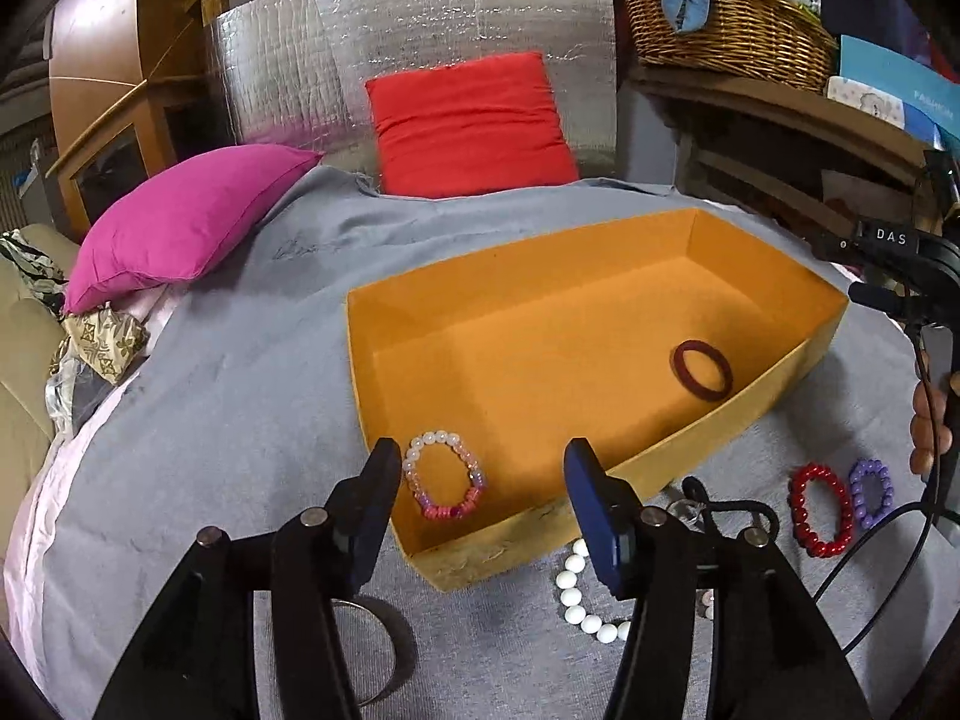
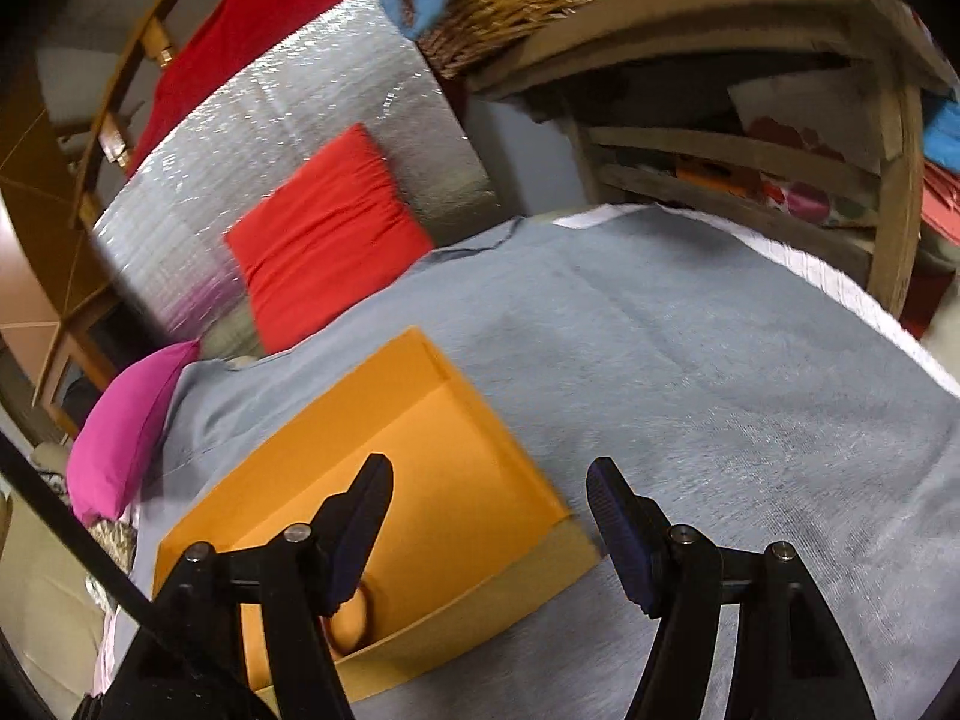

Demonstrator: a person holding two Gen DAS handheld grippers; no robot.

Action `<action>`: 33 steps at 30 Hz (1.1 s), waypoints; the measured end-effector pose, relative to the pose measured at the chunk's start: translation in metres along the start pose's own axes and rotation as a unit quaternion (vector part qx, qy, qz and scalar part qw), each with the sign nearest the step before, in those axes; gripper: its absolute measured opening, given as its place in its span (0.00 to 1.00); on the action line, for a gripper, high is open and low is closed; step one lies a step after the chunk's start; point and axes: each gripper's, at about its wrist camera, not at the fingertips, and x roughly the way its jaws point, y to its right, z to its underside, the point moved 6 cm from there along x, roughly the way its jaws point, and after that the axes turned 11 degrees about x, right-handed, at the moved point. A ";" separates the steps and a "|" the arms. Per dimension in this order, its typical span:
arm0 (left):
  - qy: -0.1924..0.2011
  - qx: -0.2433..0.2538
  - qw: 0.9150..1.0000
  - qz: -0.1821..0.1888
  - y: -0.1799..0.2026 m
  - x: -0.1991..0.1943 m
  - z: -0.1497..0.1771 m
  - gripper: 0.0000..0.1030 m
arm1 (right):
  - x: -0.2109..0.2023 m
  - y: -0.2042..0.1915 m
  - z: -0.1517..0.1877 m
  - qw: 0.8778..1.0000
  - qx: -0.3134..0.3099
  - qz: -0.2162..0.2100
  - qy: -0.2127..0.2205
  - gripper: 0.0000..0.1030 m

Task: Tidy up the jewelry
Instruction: 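Drop the dark red bangle into the orange box with the right gripper while the left drops its bracelet, then move the left gripper to the silver bangle while the right gripper approaches the black hair tie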

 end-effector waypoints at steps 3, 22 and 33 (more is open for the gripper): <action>0.002 0.012 1.000 -0.013 0.000 -0.001 0.002 0.56 | 0.014 0.010 0.000 1.000 0.010 -0.001 -0.020 0.68; -0.024 0.007 0.997 -0.072 -0.037 0.011 0.015 0.56 | 0.024 -0.009 0.044 0.992 -0.074 -0.018 -0.098 0.75; -0.023 -0.038 0.997 -0.059 -0.075 -0.006 0.032 0.56 | -0.006 -0.028 0.072 0.989 -0.108 -0.010 -0.100 0.75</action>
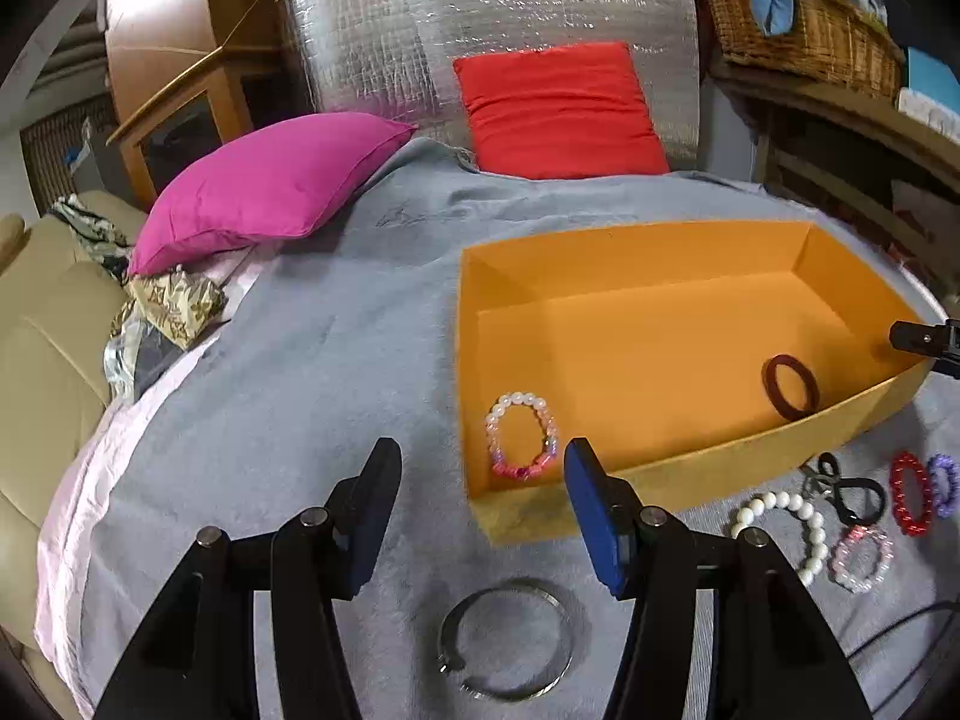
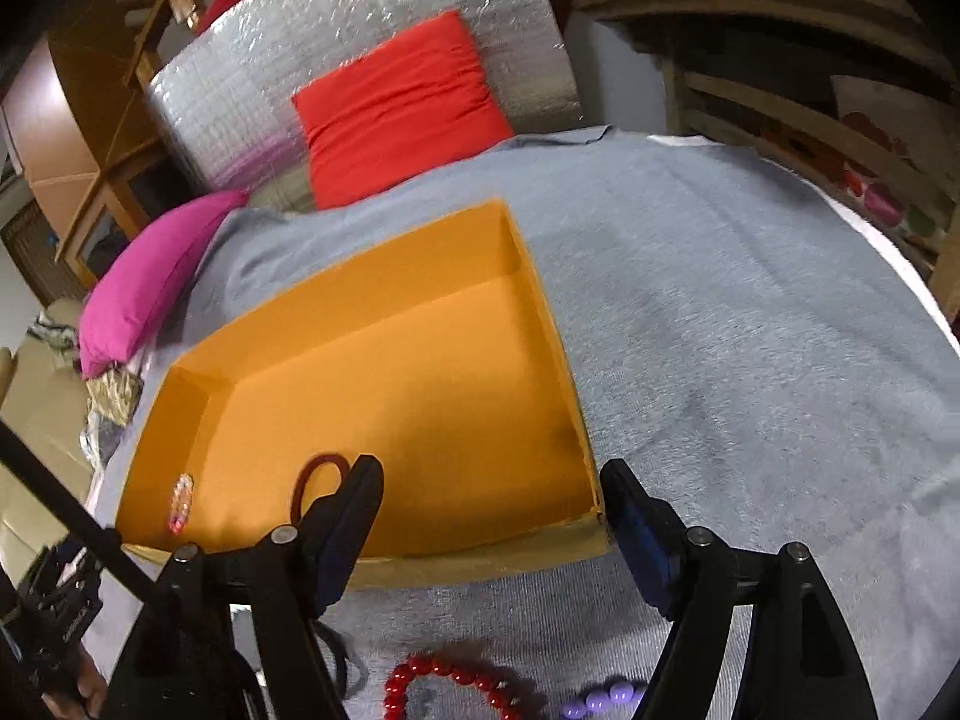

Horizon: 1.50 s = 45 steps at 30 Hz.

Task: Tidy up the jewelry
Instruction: 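Move the left gripper to the silver bangle while the right gripper approaches the black hair tie, then grasp the black hair tie with the right gripper while the left gripper grasps the silver bangle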

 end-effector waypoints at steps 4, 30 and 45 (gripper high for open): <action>0.022 -0.011 1.000 0.003 -0.018 -0.023 0.008 0.56 | -0.032 0.003 -0.004 0.999 0.011 -0.005 0.040 0.75; -0.050 -0.002 0.995 0.092 0.022 -0.041 0.069 0.56 | -0.054 0.027 0.071 0.990 0.077 -0.052 -0.105 0.63; -0.069 0.018 0.992 0.105 0.064 -0.028 0.053 0.56 | -0.013 -0.037 0.095 0.975 0.058 -0.127 -0.174 0.43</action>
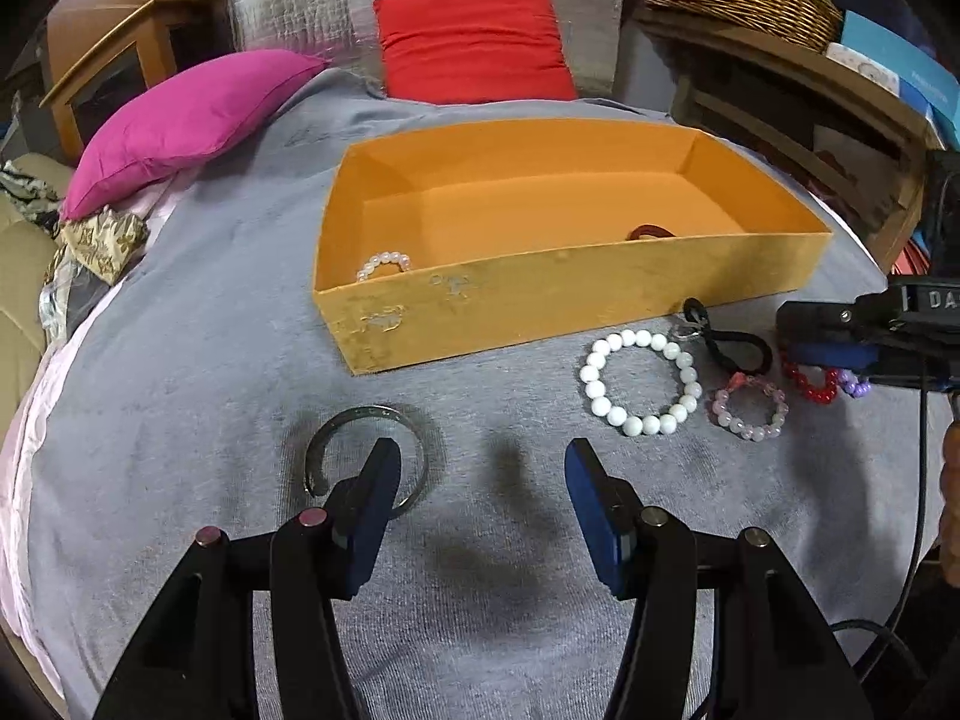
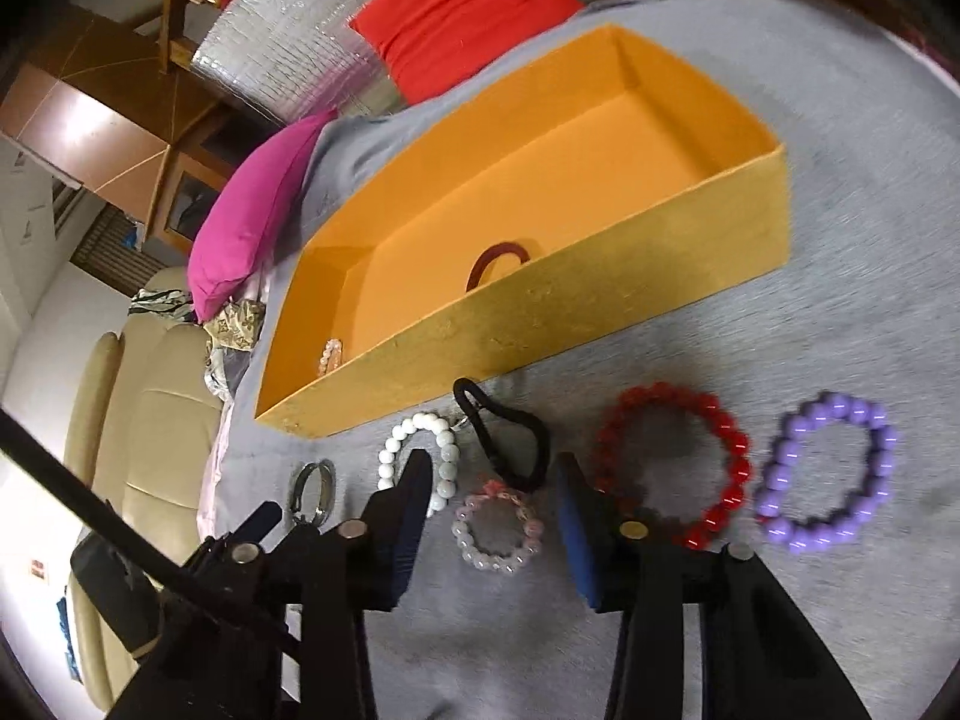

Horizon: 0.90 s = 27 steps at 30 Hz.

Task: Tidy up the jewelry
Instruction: 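Grasp the black hair tie with the right gripper while the left gripper grasps the silver bangle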

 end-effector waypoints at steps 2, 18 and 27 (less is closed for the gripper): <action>-0.008 -0.003 1.000 0.002 -0.001 0.004 0.002 0.56 | 0.009 0.001 -0.004 1.000 0.008 0.004 0.000 0.37; -0.011 0.014 0.999 0.035 0.020 0.011 -0.003 0.56 | 0.029 0.005 -0.017 0.997 0.007 0.062 0.035 0.06; -0.007 0.030 0.999 0.014 0.020 0.012 -0.012 0.56 | 0.006 0.013 -0.015 0.998 0.005 0.038 0.040 0.06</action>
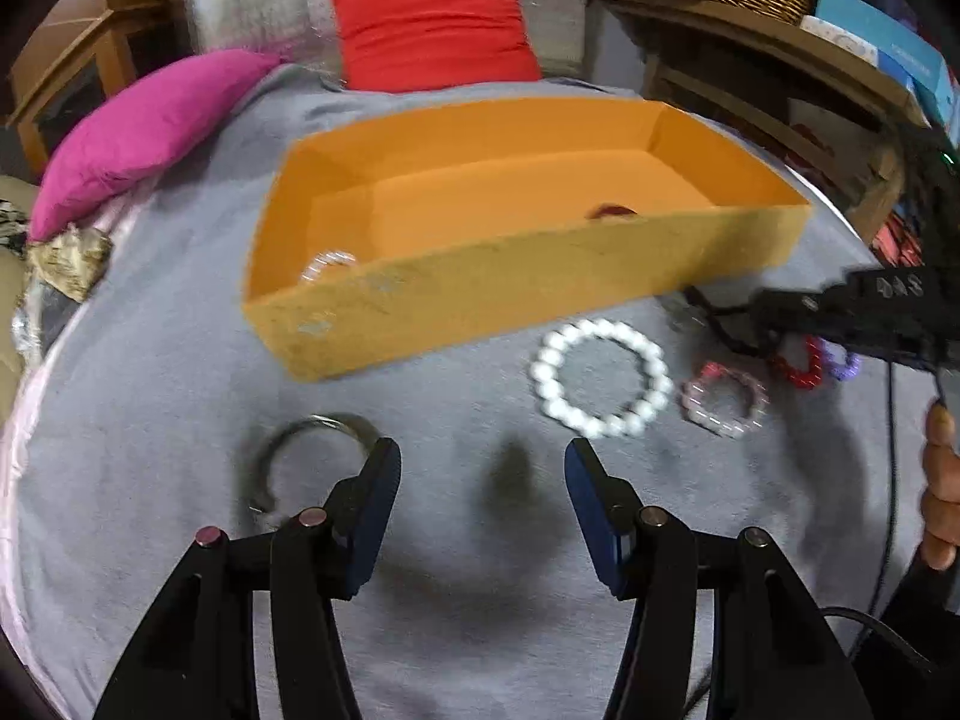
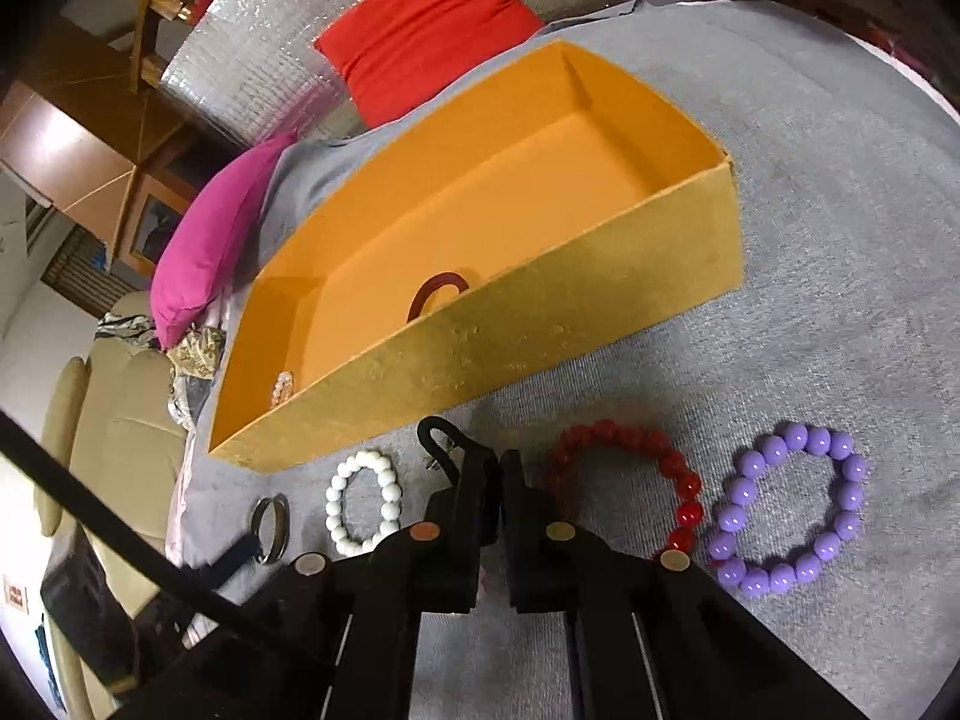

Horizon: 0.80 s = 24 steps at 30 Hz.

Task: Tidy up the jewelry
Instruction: 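Grasp the black hair tie with the right gripper while the left gripper grasps the silver bangle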

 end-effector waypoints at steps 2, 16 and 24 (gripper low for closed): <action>0.001 -0.017 1.000 -0.006 -0.017 -0.003 0.001 0.56 | -0.002 0.001 0.000 1.000 -0.001 -0.002 -0.003 0.06; -0.041 -0.118 0.992 -0.013 -0.111 0.003 0.050 0.56 | 0.002 -0.009 0.009 1.000 -0.009 -0.017 -0.011 0.06; -0.033 -0.092 0.995 0.006 -0.093 0.011 0.036 0.58 | 0.007 -0.006 0.013 1.000 -0.009 -0.012 -0.017 0.06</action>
